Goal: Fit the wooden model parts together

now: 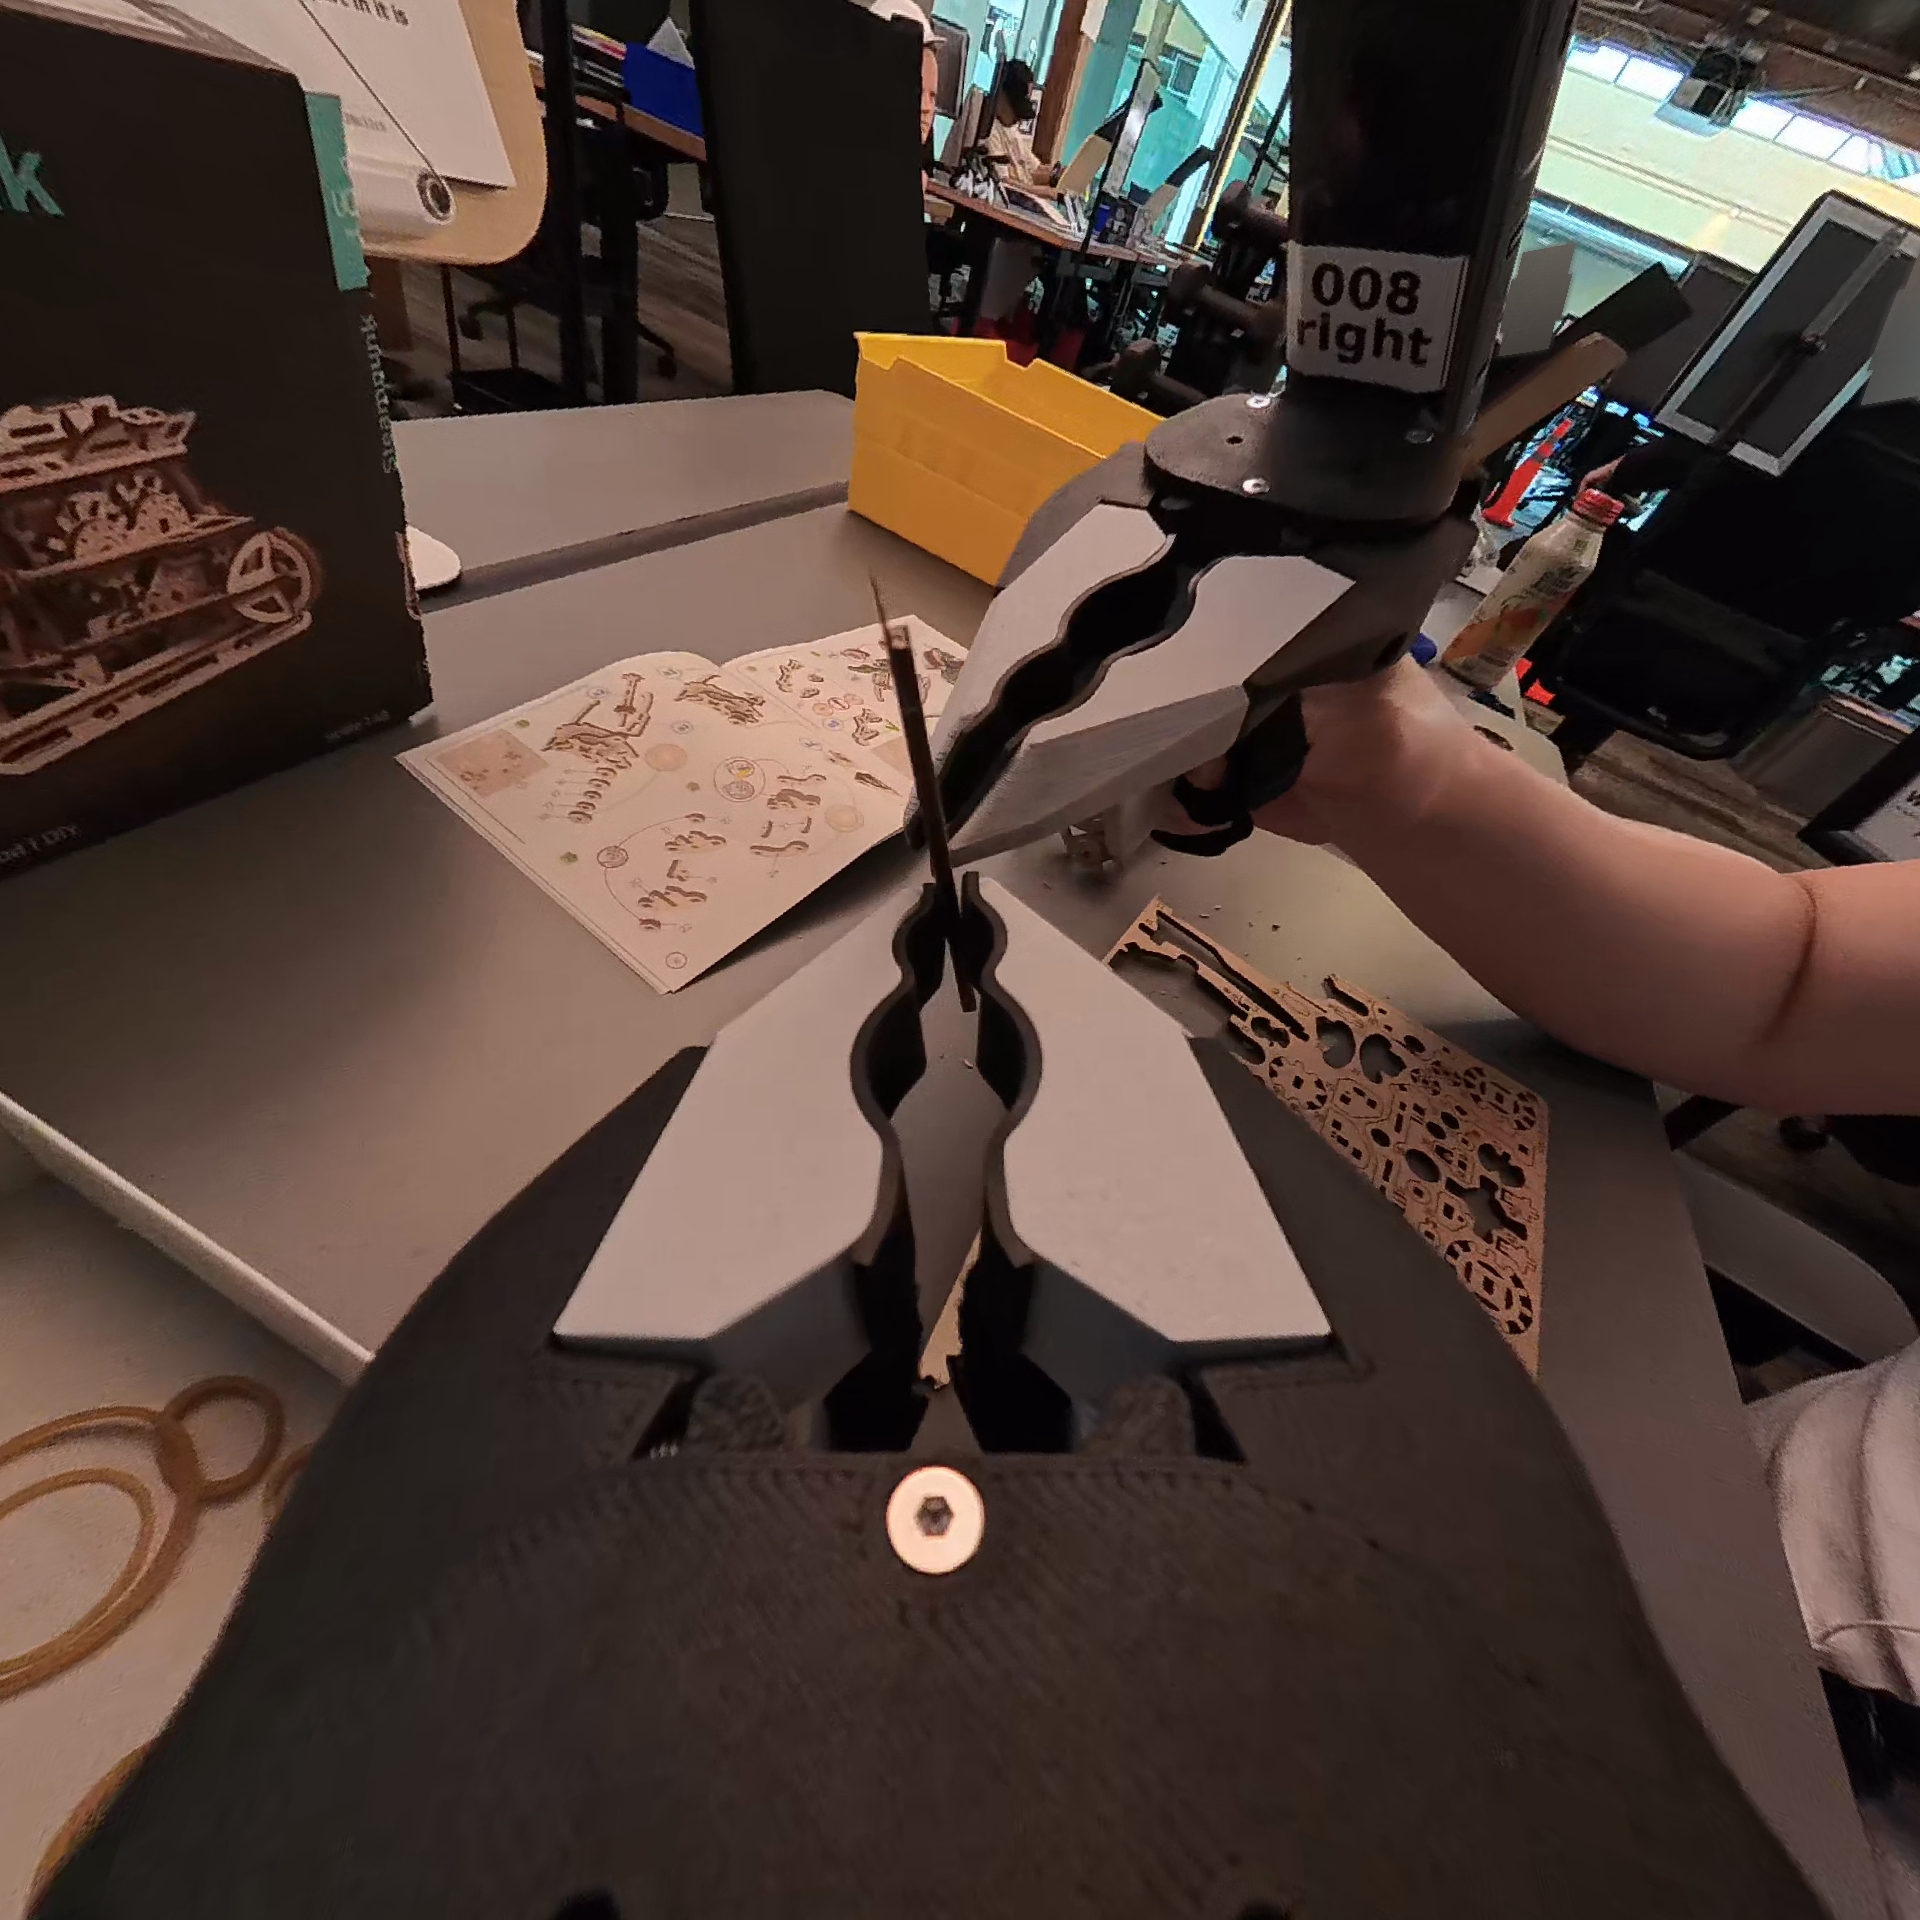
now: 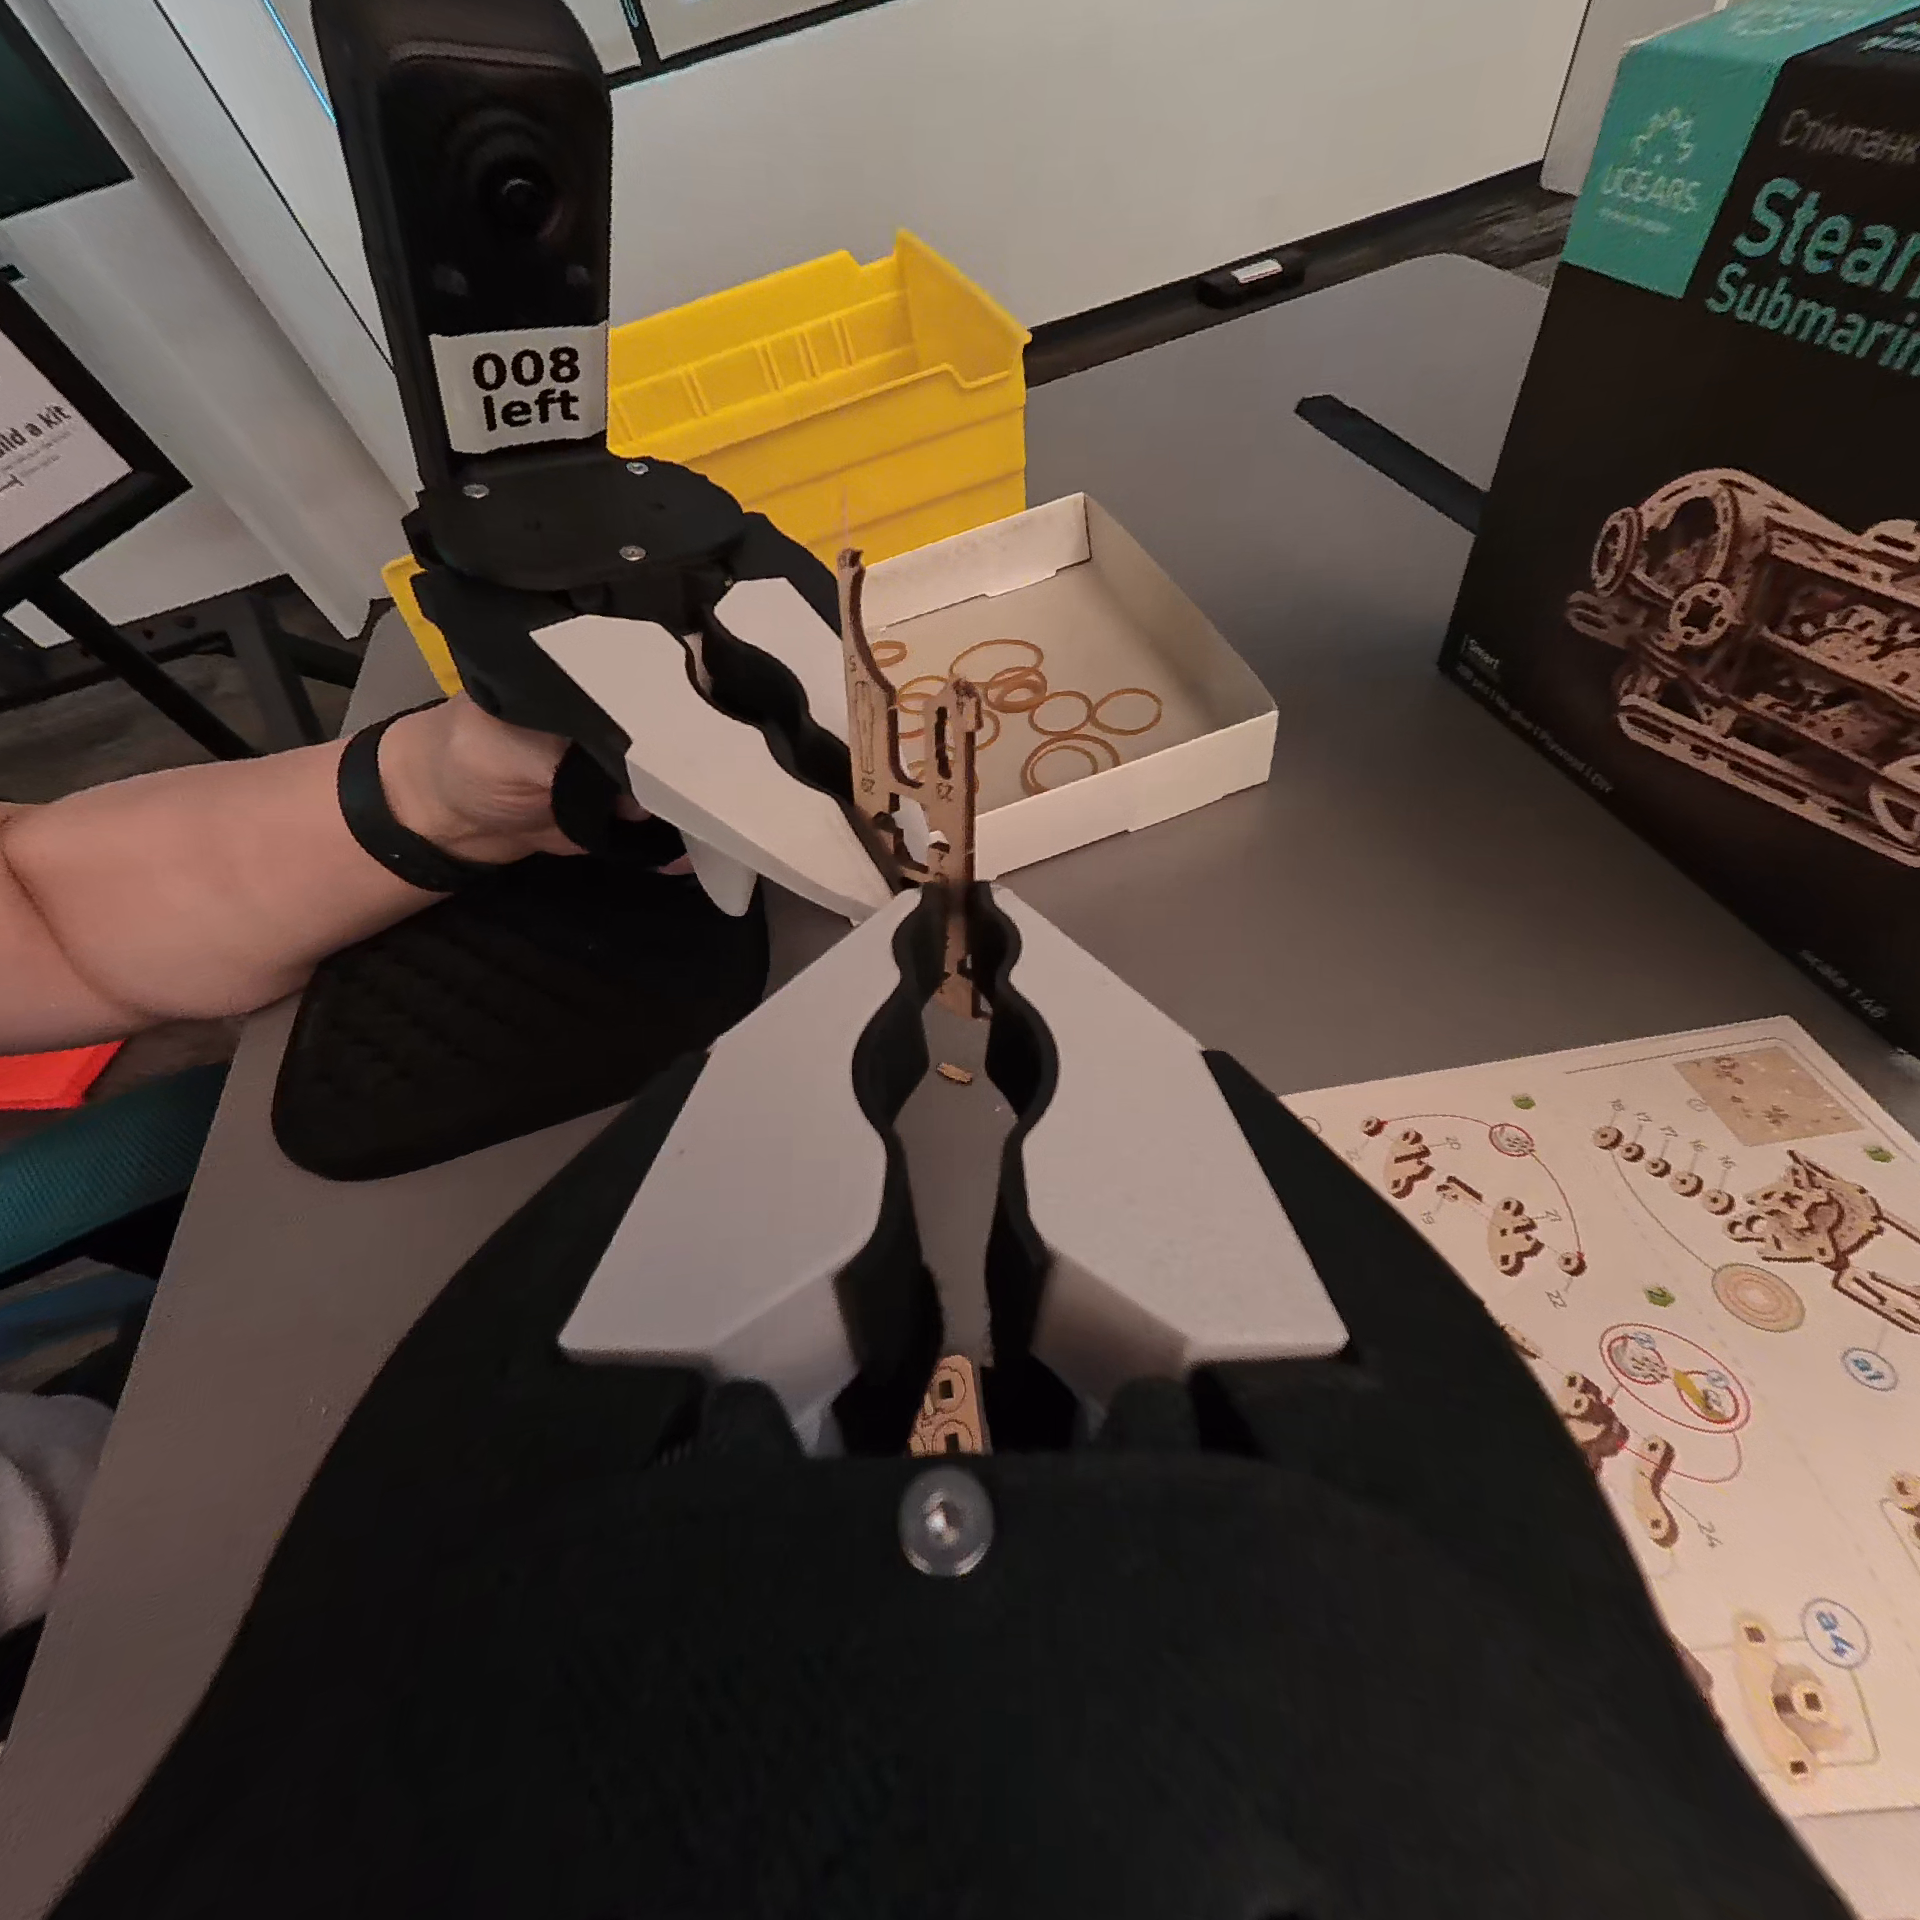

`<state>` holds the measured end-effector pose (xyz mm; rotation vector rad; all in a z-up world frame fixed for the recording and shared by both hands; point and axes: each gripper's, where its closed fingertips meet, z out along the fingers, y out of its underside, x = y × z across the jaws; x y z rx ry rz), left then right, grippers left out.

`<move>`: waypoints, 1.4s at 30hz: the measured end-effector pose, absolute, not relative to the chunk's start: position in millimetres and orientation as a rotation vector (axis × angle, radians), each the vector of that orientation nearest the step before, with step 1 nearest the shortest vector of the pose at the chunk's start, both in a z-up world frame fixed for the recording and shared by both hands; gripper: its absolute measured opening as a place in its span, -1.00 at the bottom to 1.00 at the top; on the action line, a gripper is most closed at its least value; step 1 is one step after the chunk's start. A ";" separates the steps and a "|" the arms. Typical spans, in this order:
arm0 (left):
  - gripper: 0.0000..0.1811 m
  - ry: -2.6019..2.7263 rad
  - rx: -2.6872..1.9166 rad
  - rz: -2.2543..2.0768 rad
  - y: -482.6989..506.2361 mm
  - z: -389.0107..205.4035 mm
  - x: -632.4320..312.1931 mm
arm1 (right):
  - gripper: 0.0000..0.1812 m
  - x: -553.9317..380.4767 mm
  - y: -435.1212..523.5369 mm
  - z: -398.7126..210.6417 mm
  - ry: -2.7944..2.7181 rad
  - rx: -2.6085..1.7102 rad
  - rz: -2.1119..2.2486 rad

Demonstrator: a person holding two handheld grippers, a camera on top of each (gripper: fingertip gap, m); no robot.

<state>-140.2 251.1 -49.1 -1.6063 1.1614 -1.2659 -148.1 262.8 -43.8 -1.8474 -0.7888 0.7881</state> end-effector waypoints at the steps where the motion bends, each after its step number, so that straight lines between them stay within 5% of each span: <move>1: -0.99 1.165 -1.608 -1.263 251.0 -49.4 -140.2 | -0.97 -148.1 262.8 -44.1 -0.792 -1.847 0.785; 17: -1.00 1.248 -1.463 -1.342 234.5 -28.4 -142.3 | -0.99 -150.6 243.2 -19.6 -0.829 -1.766 1.054; 42: -1.00 1.034 -1.567 -1.221 255.3 -27.2 -141.0 | -0.97 -148.9 267.3 -20.1 -0.723 -1.699 0.684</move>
